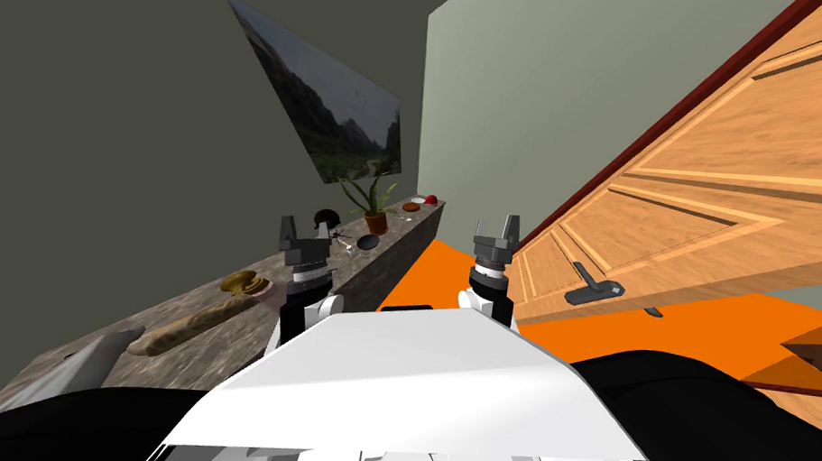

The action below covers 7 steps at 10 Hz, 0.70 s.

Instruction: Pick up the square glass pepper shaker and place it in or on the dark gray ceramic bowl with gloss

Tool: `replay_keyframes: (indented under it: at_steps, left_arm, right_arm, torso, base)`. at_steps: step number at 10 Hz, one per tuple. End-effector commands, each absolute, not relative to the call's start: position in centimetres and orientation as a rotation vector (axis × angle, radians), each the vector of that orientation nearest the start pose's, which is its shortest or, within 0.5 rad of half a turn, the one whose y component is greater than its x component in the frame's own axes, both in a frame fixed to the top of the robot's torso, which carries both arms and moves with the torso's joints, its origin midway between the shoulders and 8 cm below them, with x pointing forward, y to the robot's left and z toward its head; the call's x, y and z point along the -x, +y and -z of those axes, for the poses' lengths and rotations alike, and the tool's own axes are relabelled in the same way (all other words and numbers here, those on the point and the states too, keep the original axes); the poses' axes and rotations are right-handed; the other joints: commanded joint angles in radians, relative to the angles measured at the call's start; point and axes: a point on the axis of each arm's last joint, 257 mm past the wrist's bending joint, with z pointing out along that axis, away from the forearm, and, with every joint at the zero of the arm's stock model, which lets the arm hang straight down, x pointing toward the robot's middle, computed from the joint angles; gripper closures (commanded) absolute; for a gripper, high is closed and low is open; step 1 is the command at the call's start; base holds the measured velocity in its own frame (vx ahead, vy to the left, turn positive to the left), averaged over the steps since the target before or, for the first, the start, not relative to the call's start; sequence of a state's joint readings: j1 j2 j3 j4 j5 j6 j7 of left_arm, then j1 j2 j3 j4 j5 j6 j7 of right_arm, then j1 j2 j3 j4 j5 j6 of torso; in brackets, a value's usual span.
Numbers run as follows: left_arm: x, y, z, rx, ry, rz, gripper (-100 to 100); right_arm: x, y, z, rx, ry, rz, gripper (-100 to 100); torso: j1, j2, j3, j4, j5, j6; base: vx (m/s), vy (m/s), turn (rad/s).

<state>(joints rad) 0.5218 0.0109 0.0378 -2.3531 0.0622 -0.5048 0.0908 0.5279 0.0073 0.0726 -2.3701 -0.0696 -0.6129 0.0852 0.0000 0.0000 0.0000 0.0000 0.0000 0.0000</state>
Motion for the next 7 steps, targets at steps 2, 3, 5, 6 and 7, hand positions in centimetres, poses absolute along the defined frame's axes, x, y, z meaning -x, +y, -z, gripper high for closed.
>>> replay_keyframes:
  at_steps: [2,3,5,6,7]
  left_arm:
    - [-32.8,29.5,-4.6,0.668,0.566,1.407,-100]
    - [-33.2,29.6,-4.3,0.678,0.587,1.411,-100]
    - [-33.9,30.2,-3.3,0.717,0.622,1.422,-100]
    - [-34.2,30.6,-2.8,0.745,0.637,1.428,-100]
    - [-34.6,31.1,-2.2,0.778,0.649,1.433,-100]
  right_arm:
    - [-30.3,-26.5,-7.4,-0.549,0.452,-1.360,0]
    - [-30.3,-26.5,-7.4,-0.549,0.452,-1.360,0]
    - [-30.3,-26.5,-7.4,-0.549,0.452,-1.360,0]
    - [-30.3,-26.5,-7.4,-0.549,0.452,-1.360,0]
    - [-30.3,-26.5,-7.4,-0.549,0.452,-1.360,0]
  torso:
    - [0.000,0.000,0.000,0.000,0.000,0.000]
    - [0.000,-0.001,0.000,0.000,0.000,0.000]
    - [0.000,-0.001,-0.001,0.000,0.000,0.000]
    - [0.000,-0.002,-0.001,0.000,0.000,0.000]
    - [0.000,-0.002,-0.001,0.000,0.000,0.000]
  base:
    - [0.010,-0.003,0.002]
    - [0.017,-0.008,0.003]
    - [0.024,-0.008,0.004]
    - [0.034,-0.008,0.003]
    - [0.044,-0.015,0.000]
